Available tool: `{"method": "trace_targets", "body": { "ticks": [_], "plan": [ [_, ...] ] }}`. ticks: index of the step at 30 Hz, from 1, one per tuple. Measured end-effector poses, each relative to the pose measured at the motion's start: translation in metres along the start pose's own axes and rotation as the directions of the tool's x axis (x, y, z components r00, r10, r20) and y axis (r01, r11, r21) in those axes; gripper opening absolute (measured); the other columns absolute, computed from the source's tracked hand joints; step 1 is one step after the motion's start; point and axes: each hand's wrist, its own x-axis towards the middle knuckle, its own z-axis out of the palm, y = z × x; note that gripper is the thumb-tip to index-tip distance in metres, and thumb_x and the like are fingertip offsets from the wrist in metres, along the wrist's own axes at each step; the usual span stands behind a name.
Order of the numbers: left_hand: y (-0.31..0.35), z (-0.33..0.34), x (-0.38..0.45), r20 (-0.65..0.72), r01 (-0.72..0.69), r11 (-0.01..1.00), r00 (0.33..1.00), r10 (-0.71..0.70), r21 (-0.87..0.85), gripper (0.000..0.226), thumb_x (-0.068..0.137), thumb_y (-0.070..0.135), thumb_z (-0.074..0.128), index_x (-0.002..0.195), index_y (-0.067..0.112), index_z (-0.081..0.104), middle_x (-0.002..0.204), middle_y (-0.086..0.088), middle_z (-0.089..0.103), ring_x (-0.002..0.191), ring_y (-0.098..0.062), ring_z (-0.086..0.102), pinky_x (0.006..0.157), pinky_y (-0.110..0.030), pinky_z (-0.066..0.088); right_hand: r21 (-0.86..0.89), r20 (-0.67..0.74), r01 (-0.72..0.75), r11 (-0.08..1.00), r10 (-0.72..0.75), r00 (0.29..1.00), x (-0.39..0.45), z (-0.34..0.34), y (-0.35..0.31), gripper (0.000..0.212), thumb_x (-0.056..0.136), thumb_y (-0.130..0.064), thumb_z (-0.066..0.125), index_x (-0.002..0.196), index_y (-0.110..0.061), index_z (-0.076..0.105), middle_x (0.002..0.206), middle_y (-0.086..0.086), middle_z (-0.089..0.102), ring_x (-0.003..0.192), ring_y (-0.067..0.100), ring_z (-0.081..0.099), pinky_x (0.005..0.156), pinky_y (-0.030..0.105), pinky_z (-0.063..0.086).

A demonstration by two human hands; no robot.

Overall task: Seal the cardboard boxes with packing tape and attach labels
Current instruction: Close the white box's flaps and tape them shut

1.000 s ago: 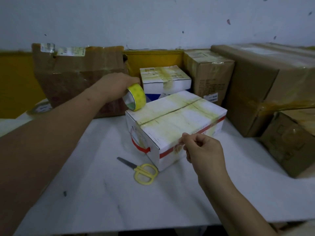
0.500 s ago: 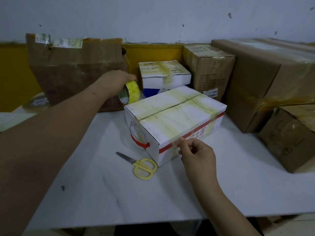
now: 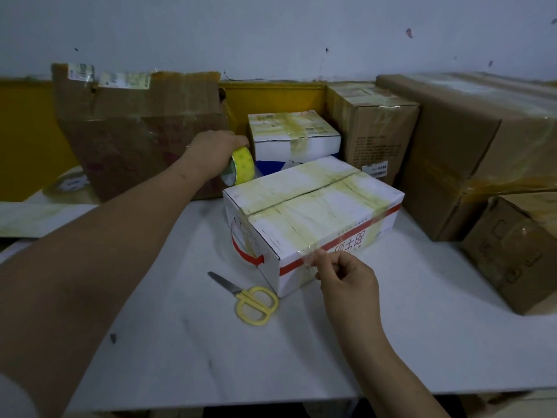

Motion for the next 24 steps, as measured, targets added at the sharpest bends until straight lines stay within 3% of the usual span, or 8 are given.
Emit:
{"method": "trace_targets", "body": {
  "ticks": [6, 9, 12, 15, 17, 19, 24],
  "plan": [
    [0.001, -0.003, -0.001, 0.056, 0.003, 1.000, 0.998, -0.002, -0.011, 0.035, 0.095, 0.008, 0.054, 0.126, 0.024, 0.059, 0.110, -0.017, 0.066, 0.095, -0.036, 0.064, 0.077, -0.041, 0.054, -0.019, -0.013, -0.005, 1.000, 0.005, 1.000, 0.002, -0.006, -0.003, 0.035, 0.095, -0.033, 0.060, 0.071, -0.010, 0.068, 0.072, 0.004, 0.067, 0.060, 0.018, 0.053, 0.057, 0.032, 0.048],
    [0.005, -0.007, -0.004, 0.089, -0.037, 0.999, 0.995, 0.036, 0.003, 0.039, 0.092, 0.003, 0.056, 0.126, 0.022, 0.057, 0.109, -0.017, 0.065, 0.093, -0.036, 0.064, 0.076, -0.042, 0.055, -0.023, -0.024, -0.037, 0.999, 0.037, 0.999, 0.004, -0.018, -0.002, 0.033, 0.095, -0.030, 0.062, 0.071, -0.009, 0.069, 0.075, -0.002, 0.070, 0.070, 0.020, 0.061, 0.062, 0.037, 0.054],
    [0.005, -0.011, -0.011, 0.103, -0.085, 0.996, 0.991, 0.088, -0.031, 0.043, 0.088, 0.000, 0.060, 0.125, 0.022, 0.058, 0.107, -0.013, 0.067, 0.092, -0.033, 0.065, 0.073, -0.042, 0.056, -0.039, -0.020, -0.066, 0.997, 0.066, 0.998, 0.007, -0.042, -0.002, 0.033, 0.096, -0.028, 0.062, 0.076, -0.003, 0.070, 0.061, -0.009, 0.065, 0.054, 0.014, 0.053, 0.053, 0.032, 0.047],
    [-0.004, 0.000, -0.025, 0.059, -0.020, 0.918, 0.997, 0.047, -0.396, 0.041, 0.090, 0.004, 0.060, 0.123, 0.028, 0.062, 0.115, -0.006, 0.070, 0.101, -0.026, 0.066, 0.085, -0.042, 0.057, -0.051, -0.007, -0.086, 0.995, 0.086, 0.996, 0.012, -0.069, -0.001, 0.032, 0.096, -0.025, 0.061, 0.075, -0.002, 0.069, 0.049, -0.006, 0.055, 0.054, 0.015, 0.044, 0.055, 0.029, 0.039],
    [-0.002, 0.012, -0.040, 0.089, 0.088, 0.709, 0.995, -0.036, -0.700, 0.028, 0.091, 0.012, 0.059, 0.114, 0.026, 0.065, 0.114, -0.007, 0.069, 0.107, -0.026, 0.063, 0.098, -0.045, 0.052, -0.030, 0.028, -0.107, 0.994, 0.107, 0.994, 0.017, -0.078, -0.003, 0.032, 0.097, -0.023, 0.061, 0.073, -0.002, 0.069, 0.051, -0.002, 0.051, 0.057, 0.019, 0.042, 0.058, 0.033, 0.039],
    [0.000, 0.024, -0.049, 0.099, 0.131, 0.597, 0.991, -0.086, -0.791, 0.019, 0.086, 0.015, 0.058, 0.103, 0.021, 0.065, 0.104, -0.008, 0.067, 0.106, -0.029, 0.061, 0.102, -0.048, 0.049, -0.078, 0.037, -0.097, 0.992, 0.100, 0.994, 0.021, -0.079, -0.005, 0.032, 0.097, -0.023, 0.061, 0.072, -0.003, 0.069, 0.052, -0.001, 0.052, 0.057, 0.018, 0.045, 0.061, 0.035, 0.040],
    [-0.002, 0.034, -0.048, 0.214, 0.228, 0.741, 0.970, -0.116, -0.632, 0.029, 0.094, -0.004, 0.056, 0.111, 0.018, 0.063, 0.104, -0.011, 0.067, 0.096, -0.031, 0.068, 0.073, -0.035, 0.058, -0.168, 0.001, -0.050, 0.985, 0.051, 0.999, 0.025, -0.076, -0.001, 0.031, 0.096, -0.024, 0.060, 0.074, -0.004, 0.070, 0.053, -0.008, 0.057, 0.056, 0.012, 0.048, 0.060, 0.030, 0.042]
  ]
}}
